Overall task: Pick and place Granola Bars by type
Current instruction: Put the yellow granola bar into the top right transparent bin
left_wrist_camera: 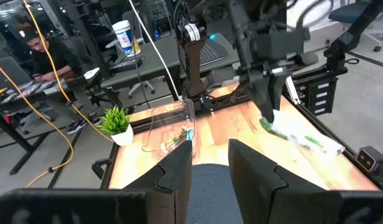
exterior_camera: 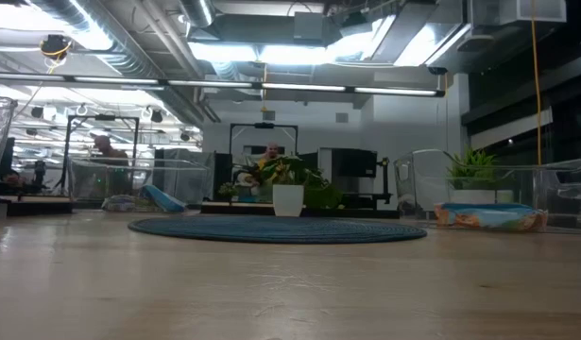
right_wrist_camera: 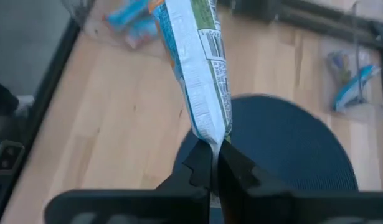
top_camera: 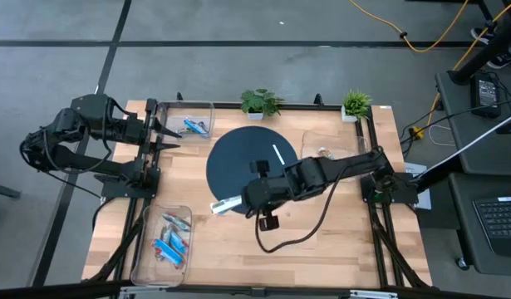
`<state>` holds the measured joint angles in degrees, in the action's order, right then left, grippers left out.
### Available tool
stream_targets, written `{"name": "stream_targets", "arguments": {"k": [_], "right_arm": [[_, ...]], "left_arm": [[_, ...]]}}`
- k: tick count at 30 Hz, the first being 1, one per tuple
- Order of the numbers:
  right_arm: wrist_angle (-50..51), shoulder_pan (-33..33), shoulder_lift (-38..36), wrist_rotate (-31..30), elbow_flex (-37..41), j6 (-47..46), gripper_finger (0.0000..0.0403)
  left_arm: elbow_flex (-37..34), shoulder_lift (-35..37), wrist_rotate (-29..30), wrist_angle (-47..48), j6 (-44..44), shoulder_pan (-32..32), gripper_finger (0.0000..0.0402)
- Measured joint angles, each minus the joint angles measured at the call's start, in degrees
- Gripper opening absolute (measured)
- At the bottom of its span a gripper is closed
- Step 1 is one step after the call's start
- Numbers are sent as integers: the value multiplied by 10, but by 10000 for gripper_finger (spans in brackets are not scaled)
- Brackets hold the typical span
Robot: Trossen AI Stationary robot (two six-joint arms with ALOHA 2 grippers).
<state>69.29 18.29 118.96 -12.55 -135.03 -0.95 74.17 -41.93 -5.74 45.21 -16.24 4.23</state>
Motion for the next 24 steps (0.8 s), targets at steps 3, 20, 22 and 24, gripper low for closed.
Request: {"name": "stream_targets", "arguments": {"k": [3, 20, 22, 24], "right_arm": [[-2, -7, -18, 2, 10, -4, 11], [205, -59, -177, -91, 26, -17, 11], [208, -68, -220, -99, 45, -18, 11], [206, -76, -273, -119, 78, -24, 11]], "left_arm": [[0, 0, 0, 0, -2, 0, 98], [0, 0, 13, 14, 6, 0, 98], [0, -1, 17, 14, 10, 0, 97], [0, 0, 17, 14, 15, 0, 98]]}}
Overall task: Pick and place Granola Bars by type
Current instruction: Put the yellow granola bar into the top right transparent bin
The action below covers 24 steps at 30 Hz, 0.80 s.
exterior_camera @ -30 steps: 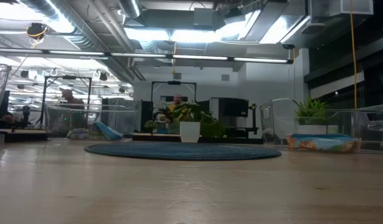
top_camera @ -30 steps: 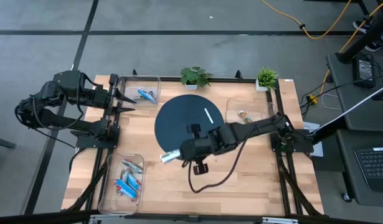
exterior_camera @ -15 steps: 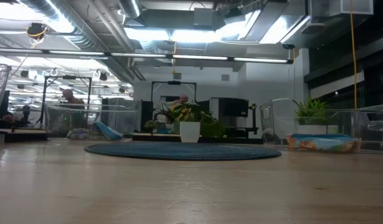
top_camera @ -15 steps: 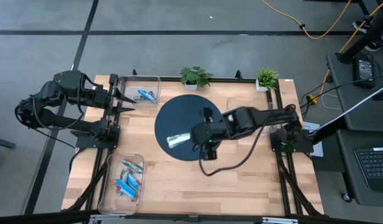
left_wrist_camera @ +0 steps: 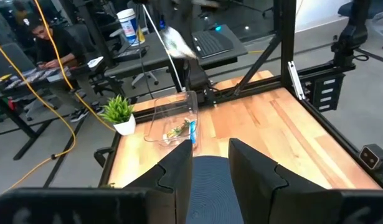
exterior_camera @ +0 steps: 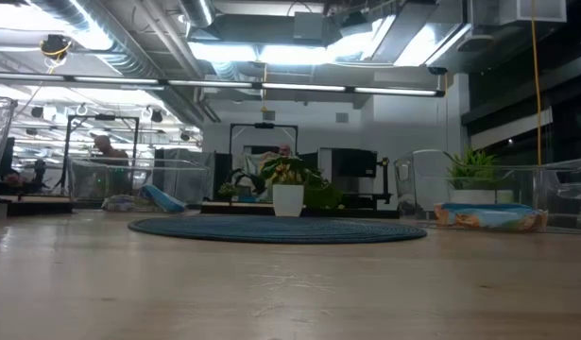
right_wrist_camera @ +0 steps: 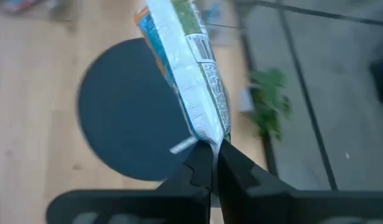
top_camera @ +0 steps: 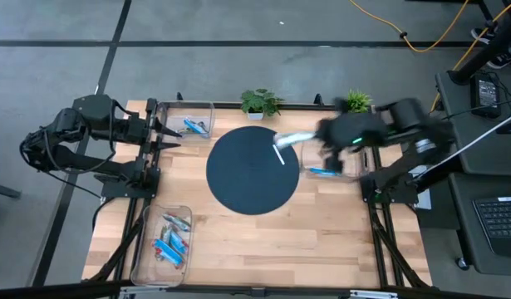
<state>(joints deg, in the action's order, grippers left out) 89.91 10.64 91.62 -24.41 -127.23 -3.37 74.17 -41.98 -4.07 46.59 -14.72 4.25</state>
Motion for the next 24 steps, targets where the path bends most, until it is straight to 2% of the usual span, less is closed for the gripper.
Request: {"name": "stream_targets", "arguments": {"k": [4, 13, 17, 24], "right_arm": [[2, -15, -110, -36, 77, -34, 11], [2, -21, -310, -41, 267, -116, 13], [2, -21, -363, -40, 350, -132, 13], [-2, -22, -412, -41, 462, -173, 14]], "left_arm": [[0, 0, 1, 0, 7, 0, 97], [0, 0, 15, 0, 32, 0, 98], [0, 0, 55, 0, 56, 0, 98], [0, 0, 105, 0, 62, 0, 97]]}}
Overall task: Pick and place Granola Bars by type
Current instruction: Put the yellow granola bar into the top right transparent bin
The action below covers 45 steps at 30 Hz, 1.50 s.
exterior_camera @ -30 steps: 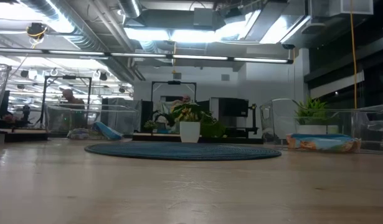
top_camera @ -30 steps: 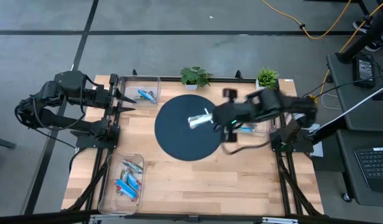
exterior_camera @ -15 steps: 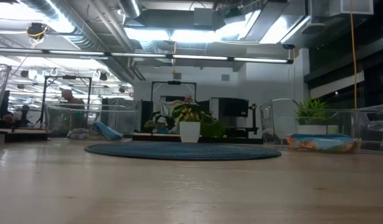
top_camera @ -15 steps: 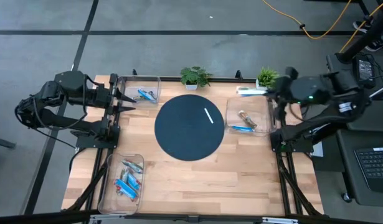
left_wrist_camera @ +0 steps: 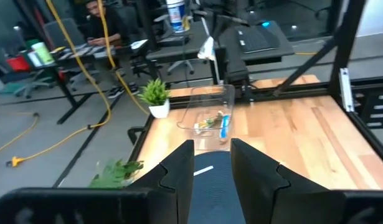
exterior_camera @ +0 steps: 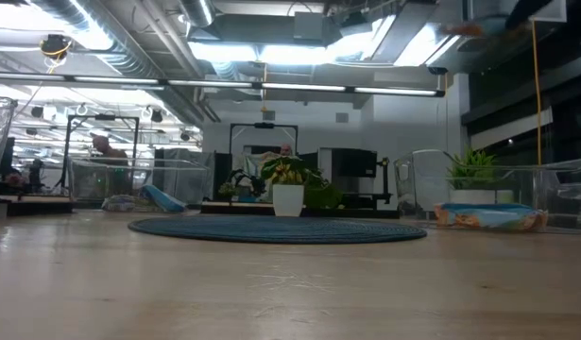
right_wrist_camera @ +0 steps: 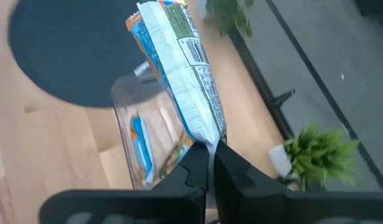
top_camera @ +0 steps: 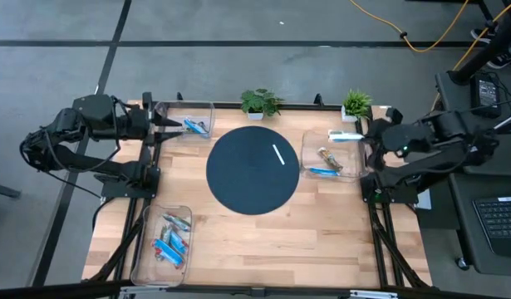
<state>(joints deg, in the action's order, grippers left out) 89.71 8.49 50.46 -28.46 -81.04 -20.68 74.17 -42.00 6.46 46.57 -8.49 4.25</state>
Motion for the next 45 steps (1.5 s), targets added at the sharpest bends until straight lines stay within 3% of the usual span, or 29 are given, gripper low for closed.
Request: {"name": "stream_targets", "arguments": {"k": [5, 16, 22, 33, 45], "right_arm": [[-21, 0, -24, 3, 99, -42, 14], [-192, -2, -50, 76, 301, -50, 15], [-202, -54, -58, 94, 336, -56, 15], [-294, -202, -63, 174, 376, 35, 15], [-305, -237, -63, 177, 378, 74, 28]], "left_arm": [[-1, -8, 16, 0, 12, 0, 99], [-2, -41, 11, -1, 19, 0, 96], [-2, -53, 9, -1, 28, 0, 92], [-1, -58, -6, -34, 19, 0, 91], [-1, -58, -37, -34, 50, 0, 89]]}}
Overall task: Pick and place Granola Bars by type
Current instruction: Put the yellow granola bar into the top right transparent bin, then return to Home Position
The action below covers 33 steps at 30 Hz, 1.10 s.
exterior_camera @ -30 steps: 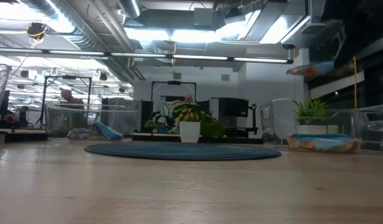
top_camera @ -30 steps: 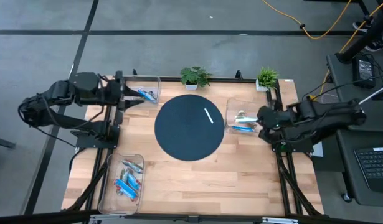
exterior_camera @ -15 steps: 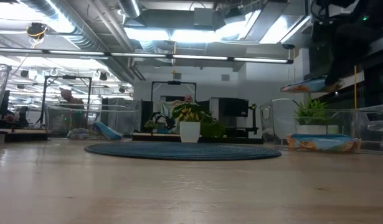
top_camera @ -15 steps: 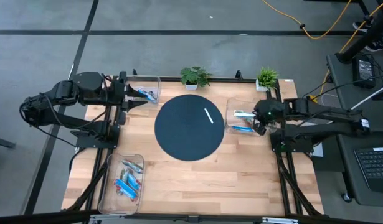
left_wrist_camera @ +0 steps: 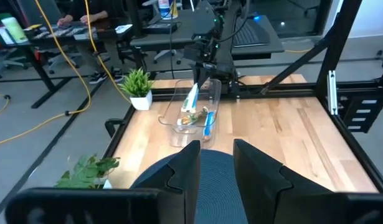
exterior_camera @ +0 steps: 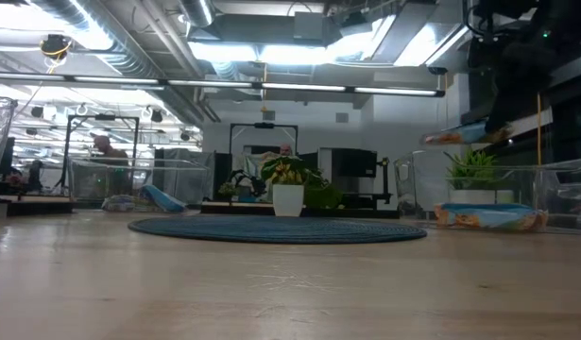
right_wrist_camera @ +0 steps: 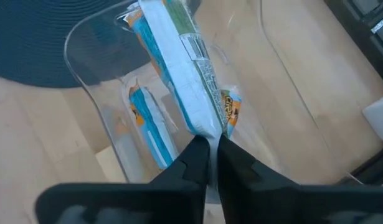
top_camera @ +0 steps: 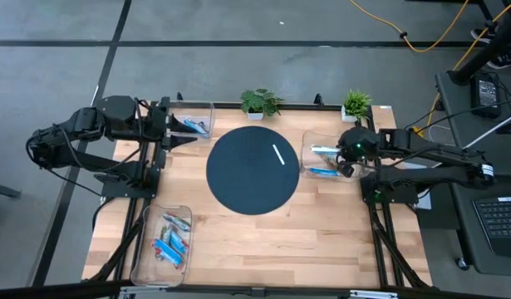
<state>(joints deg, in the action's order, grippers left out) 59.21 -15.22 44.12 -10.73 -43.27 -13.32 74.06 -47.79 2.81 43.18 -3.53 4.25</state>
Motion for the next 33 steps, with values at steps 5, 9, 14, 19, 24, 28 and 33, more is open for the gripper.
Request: {"name": "stream_targets", "arguments": {"k": [5, 9, 14, 19, 24, 28, 33], "right_arm": [[-18, 0, -2, 0, 0, 3, 78], [-45, 0, -5, 2, -4, 4, 140], [-102, 2, -5, 40, -31, 48, 189], [-265, 46, -5, 114, -45, 123, 161], [-435, 110, 18, 120, -45, 157, 75], [-513, 156, 51, 120, -45, 194, 10], [-548, 192, 96, 121, -45, 200, 9]], "left_arm": [[0, 0, 0, 0, 0, 0, 88], [0, 0, 0, 0, 0, 0, 89], [0, 0, -2, 0, 7, 0, 90], [-1, -9, -49, -30, 37, 0, 83], [-55, -30, -111, -137, 53, 0, 62], [-133, -43, -115, -234, 61, 0, 28], [-236, -29, -111, -343, 92, 0, 4]]}}
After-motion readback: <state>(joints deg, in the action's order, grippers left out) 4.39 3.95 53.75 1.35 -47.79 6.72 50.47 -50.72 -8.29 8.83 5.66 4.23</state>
